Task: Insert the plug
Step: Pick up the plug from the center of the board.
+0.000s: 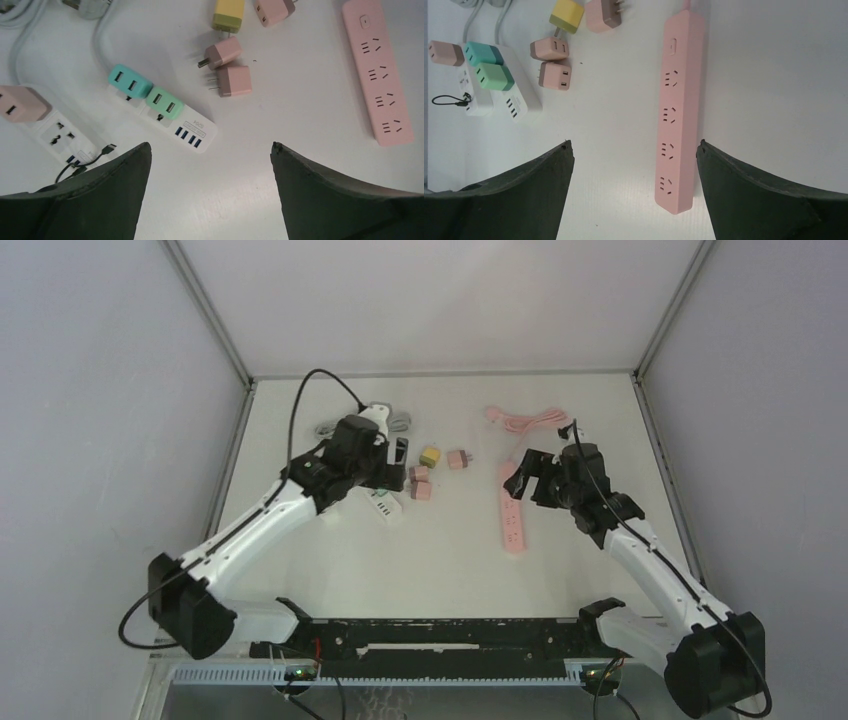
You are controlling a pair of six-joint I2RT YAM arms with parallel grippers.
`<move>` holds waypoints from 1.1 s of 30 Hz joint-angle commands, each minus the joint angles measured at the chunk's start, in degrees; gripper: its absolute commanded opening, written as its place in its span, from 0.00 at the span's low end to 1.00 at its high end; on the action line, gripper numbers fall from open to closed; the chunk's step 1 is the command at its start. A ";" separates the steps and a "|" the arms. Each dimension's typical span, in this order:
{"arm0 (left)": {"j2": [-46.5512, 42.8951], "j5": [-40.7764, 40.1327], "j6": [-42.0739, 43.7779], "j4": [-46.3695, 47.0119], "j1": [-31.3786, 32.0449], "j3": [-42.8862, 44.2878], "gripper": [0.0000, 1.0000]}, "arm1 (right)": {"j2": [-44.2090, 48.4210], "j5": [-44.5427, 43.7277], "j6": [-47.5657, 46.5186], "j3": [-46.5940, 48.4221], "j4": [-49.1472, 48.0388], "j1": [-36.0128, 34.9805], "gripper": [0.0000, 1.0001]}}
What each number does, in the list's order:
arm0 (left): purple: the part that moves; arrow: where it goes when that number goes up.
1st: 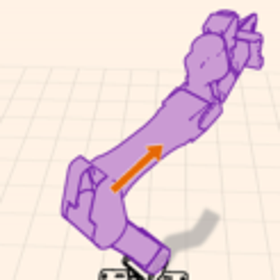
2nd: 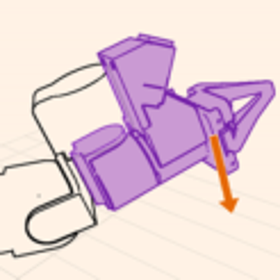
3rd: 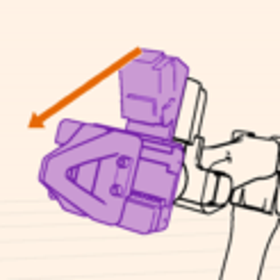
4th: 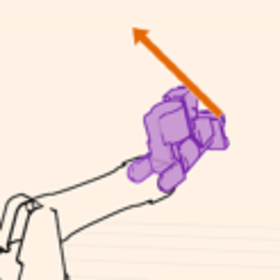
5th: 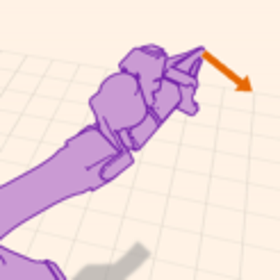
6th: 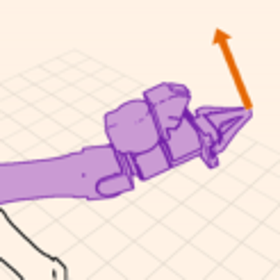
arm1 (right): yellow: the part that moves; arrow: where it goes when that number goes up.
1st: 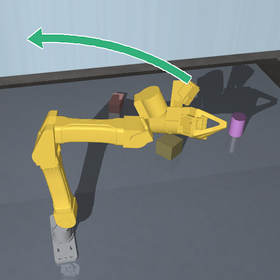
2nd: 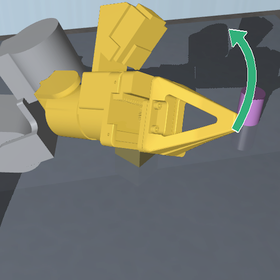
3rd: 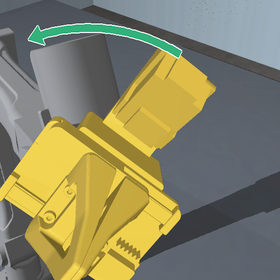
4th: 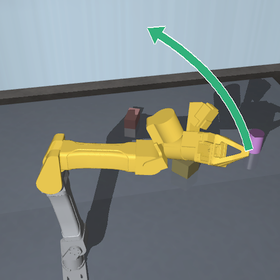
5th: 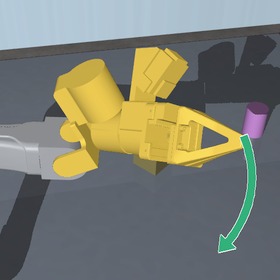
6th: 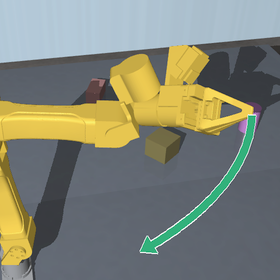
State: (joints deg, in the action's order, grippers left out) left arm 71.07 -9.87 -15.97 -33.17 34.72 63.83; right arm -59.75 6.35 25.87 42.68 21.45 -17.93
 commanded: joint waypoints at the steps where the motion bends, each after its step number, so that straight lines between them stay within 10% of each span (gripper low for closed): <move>1: 7.33 -3.09 -3.51 -3.00 2.59 7.71 0.91 | 5.24 -3.90 -1.41 -1.22 0.85 -0.54 0.98; 16: 31.82 -1.05 -7.32 -4.77 4.49 22.50 0.76 | 19.75 -10.79 -3.72 -6.34 6.65 0.85 1.00; 33: 46.28 0.32 -8.30 -7.00 2.28 28.27 0.65 | 11.91 -7.68 -3.60 -6.72 1.85 1.15 1.00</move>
State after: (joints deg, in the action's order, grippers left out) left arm 116.07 -10.22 -23.31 -39.90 37.30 88.95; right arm -47.22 -2.28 23.03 35.81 27.18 -16.91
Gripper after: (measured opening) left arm 0.657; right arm 1.000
